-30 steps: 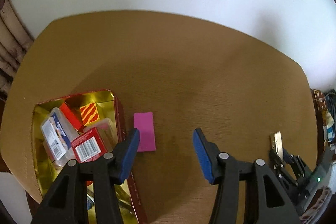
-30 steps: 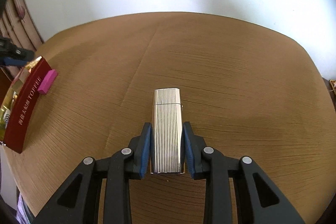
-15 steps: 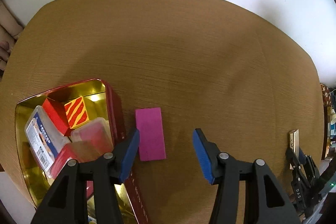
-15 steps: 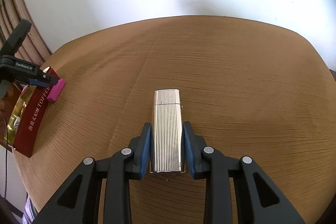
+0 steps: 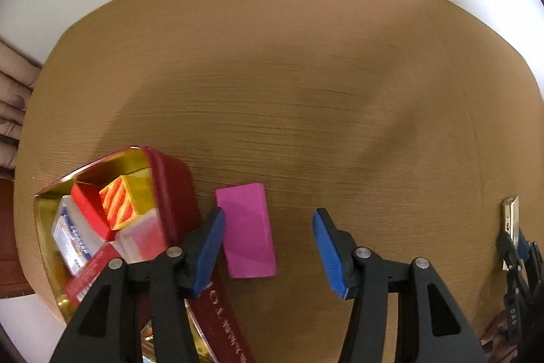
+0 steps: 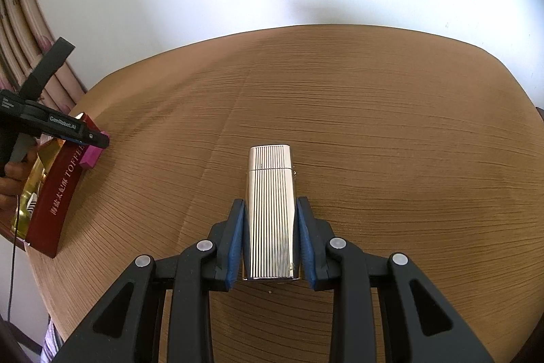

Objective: Organize rigid objects
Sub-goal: 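Move the left gripper to the pink eraser while the right gripper holds the lighter, then grasp the pink eraser with the left gripper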

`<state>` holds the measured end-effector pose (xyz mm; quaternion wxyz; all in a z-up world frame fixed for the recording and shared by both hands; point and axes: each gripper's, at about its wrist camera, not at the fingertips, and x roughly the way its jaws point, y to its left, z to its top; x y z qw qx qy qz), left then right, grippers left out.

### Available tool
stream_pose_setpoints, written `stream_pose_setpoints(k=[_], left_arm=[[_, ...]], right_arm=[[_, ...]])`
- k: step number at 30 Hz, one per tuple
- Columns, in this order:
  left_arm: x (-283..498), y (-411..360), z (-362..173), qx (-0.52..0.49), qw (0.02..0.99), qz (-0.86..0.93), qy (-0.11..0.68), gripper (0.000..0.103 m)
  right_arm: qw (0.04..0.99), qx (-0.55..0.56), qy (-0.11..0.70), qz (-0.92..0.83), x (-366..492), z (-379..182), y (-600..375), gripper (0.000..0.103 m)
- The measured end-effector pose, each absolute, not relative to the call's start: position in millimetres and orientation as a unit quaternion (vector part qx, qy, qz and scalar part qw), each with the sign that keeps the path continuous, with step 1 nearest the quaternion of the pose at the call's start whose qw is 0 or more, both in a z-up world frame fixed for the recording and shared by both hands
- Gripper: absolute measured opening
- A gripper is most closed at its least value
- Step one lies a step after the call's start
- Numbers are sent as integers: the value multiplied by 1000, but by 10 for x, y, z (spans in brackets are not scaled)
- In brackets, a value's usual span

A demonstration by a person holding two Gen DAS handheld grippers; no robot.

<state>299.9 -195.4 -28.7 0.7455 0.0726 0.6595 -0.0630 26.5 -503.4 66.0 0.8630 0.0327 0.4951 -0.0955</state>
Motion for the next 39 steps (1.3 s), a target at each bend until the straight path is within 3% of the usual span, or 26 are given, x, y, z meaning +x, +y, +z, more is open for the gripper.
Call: stream_pose_setpoints(k=[4,5,7,8,9,17,19,21,32,33,34,35,39], left_arm=[[3025,-1913,-256,53,745,-72,661,54],[3033,-1885,-237,43,747,-74,660,50],[3022,-1804,-185,39,751,-77,654,19],[3016,-1779,-163,19,749,-92,656,13],[2988,-1739,-199,2,744,-105,660,0],[2935,-1804,-182,4,754,-90,650,4],[2972,-1764,-143,16,764,-73,640,29],[2991,-1704,-140,34,771,-50,633,36],[3151,-2000,-363,69,745,-73,660,43],[3149,-2058,-389,74,743,-80,661,42],[3114,-2095,-390,71,742,-86,661,32],[3083,-2100,-384,64,746,-87,657,30],[2994,-2094,-309,17,745,-116,657,30]], right_arm=[[863,33,495,-96,298,628,-4989,28],[863,33,495,-96,295,632,-4995,28],[863,34,495,-96,289,641,-5008,28],[863,34,495,-95,292,646,-5014,28],[863,34,495,-95,289,652,-5022,28],[863,33,495,-95,280,651,-5035,28],[863,33,495,-95,279,648,-5031,28],[863,33,495,-95,280,649,-5034,28],[863,38,495,-94,280,666,-5061,28],[863,37,495,-94,283,671,-5064,28],[863,37,495,-94,284,667,-5061,28],[863,38,495,-94,284,667,-5061,28],[863,33,495,-97,301,652,-5049,28]])
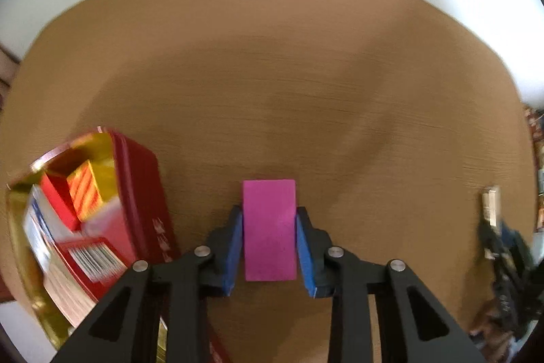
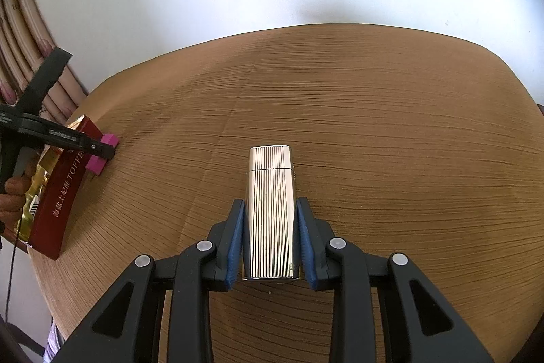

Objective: Organize rigid objects
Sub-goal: 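Grasp the pink eraser with the left gripper, then carry the pink eraser into the tin and release it with the left gripper, then carry the silver lighter over the tin with the right gripper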

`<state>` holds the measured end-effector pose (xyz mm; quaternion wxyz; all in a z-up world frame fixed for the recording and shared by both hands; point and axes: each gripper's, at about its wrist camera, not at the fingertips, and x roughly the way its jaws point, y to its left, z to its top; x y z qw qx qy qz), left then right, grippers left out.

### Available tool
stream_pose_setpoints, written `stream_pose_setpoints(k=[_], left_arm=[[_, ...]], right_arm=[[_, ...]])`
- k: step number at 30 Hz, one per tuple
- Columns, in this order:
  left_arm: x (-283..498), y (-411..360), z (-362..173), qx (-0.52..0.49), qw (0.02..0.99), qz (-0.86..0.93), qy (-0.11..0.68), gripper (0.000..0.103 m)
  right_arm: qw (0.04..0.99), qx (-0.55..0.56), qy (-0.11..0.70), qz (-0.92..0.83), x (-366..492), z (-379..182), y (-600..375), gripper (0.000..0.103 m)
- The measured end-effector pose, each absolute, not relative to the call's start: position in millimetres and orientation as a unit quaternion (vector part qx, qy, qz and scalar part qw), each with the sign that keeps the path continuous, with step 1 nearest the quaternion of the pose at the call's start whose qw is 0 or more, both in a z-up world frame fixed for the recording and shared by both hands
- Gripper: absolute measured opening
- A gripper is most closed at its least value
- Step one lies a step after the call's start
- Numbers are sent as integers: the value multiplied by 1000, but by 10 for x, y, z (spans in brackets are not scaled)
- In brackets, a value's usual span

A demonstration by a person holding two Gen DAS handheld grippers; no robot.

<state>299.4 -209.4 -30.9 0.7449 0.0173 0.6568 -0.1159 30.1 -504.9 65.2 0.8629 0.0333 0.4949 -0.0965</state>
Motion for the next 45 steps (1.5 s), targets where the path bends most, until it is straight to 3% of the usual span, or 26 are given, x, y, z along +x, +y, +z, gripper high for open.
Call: stream_pose_setpoints(k=[6,11,18,33,36,45], left_arm=[[2530,-1951,239,-37,779,-146,609,30],[1977,-1363,699,-86,799,-136,579,30],[1855,-734,515,-58,801,-102,587,30],[1714,-295,390,-35,816,-10,577,30],[1676,-288,416,-12,833,11,552,37],[1061,68,634,-91,865,21,494,40]], right_arm=[[863,24,495,-100,317,626,-4966,28],[861,13,496,-107,325,588,-4855,28],[859,-4,498,-118,371,519,-4697,28],[857,-17,500,-127,483,401,-4527,28],[856,-19,500,-130,493,377,-4489,28],[856,-20,499,-132,524,332,-4437,28]])
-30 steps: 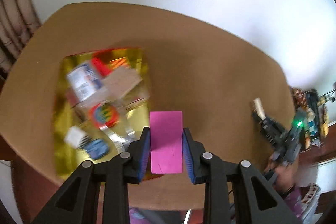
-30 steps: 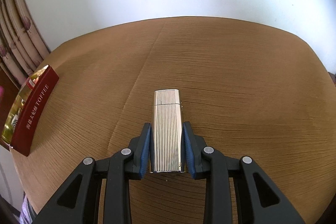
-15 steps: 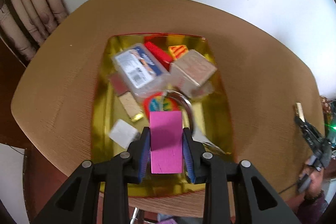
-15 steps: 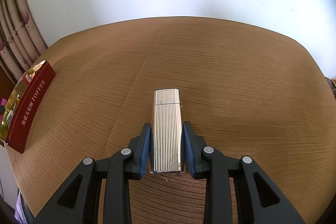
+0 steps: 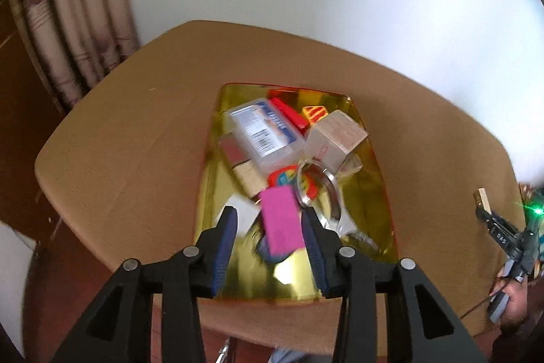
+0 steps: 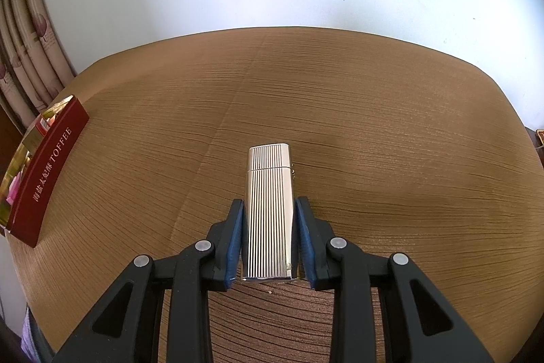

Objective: Organize rigid objects
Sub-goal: 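Carry the silver lighter over the tin with the right gripper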

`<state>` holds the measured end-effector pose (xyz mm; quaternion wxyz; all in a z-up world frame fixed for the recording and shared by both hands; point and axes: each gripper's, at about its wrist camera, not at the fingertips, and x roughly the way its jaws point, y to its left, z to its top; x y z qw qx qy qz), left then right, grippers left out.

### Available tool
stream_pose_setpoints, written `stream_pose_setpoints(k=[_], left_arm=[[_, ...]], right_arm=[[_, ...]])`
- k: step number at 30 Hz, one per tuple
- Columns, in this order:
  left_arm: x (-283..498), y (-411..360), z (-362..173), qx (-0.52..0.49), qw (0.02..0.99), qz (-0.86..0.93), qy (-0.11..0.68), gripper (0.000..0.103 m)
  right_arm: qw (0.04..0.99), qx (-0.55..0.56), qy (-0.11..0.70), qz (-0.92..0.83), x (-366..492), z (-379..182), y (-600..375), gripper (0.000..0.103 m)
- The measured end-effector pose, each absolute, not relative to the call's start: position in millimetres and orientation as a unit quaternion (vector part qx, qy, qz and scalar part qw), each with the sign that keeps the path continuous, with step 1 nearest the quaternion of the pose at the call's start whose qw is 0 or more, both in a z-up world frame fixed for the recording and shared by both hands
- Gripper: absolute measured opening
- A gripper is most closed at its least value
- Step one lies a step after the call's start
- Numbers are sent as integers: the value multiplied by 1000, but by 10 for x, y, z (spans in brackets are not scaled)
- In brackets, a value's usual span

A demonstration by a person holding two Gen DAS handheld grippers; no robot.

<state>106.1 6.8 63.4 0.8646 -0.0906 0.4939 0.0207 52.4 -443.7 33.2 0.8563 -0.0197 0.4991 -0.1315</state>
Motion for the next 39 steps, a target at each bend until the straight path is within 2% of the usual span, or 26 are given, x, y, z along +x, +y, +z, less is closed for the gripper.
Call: stream_pose_setpoints(k=[2,4,6,13,22,28,31,39], left_arm=[[830,175,710,-92,874,58,473,41],[569,317,743,-101,884,96,445,54],[374,453,730,-116,891,113,424,58],[322,717,523,-164,864,112,463,58],[317,756,418,-203,843,70,494,58],[291,810,342,-220,834,70,501,58],[319,816,281,-218,828,70,512,58],[354,735,296,-187,837,67,510,58]], right_arm=[[856,-23,499,-133,523,328,-4424,28],[855,-28,500,-135,534,318,-4403,28],[851,-38,505,-140,563,306,-4348,28],[845,24,518,-132,614,438,-4143,27],[848,89,520,54,1077,749,-2595,27],[824,73,552,109,1565,421,-1832,27],[818,32,563,110,1749,230,-1584,27],[813,-3,576,90,1817,-15,-1511,27]])
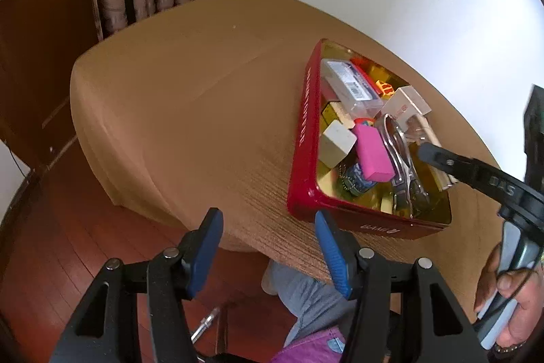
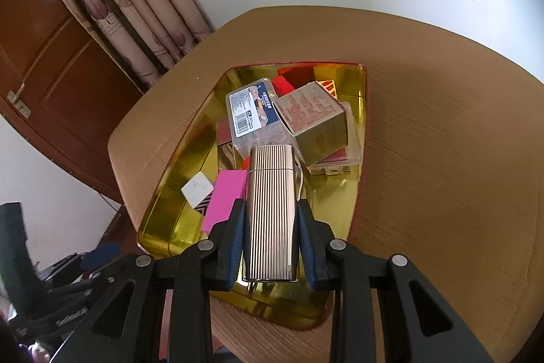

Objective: Organize rigid objects
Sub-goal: 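Carry the silver lighter over the tin with the right gripper, then lower the lighter into the tin and open the right gripper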

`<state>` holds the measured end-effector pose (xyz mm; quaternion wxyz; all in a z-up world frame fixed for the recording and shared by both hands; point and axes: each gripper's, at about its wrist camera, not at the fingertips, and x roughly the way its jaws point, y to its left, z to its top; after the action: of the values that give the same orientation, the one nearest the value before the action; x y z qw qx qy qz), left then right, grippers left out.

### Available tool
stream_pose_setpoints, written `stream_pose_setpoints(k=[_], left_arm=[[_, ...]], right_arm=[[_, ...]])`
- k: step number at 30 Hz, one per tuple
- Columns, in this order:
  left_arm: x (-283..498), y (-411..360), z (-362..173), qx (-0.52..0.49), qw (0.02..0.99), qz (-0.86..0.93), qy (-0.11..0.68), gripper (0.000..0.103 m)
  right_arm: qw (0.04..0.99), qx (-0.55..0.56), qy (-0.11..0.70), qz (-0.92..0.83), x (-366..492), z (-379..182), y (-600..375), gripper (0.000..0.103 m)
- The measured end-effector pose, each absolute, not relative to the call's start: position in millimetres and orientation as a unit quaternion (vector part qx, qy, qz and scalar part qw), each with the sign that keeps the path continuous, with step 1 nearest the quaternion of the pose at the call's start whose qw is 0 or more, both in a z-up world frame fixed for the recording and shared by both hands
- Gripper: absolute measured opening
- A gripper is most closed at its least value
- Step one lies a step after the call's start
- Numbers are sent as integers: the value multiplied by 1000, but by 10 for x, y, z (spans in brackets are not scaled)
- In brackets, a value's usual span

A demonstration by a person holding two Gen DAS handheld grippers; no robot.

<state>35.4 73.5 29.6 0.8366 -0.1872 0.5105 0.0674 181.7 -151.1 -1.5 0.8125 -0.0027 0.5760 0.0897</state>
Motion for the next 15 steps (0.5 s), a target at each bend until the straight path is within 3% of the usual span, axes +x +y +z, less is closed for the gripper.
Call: stream_pose_setpoints(k=[15], left_arm=[[387,760,297,-169,841,71,509,58]], right_arm=[[826,-10,559,71,1870,-82,-1477,29]])
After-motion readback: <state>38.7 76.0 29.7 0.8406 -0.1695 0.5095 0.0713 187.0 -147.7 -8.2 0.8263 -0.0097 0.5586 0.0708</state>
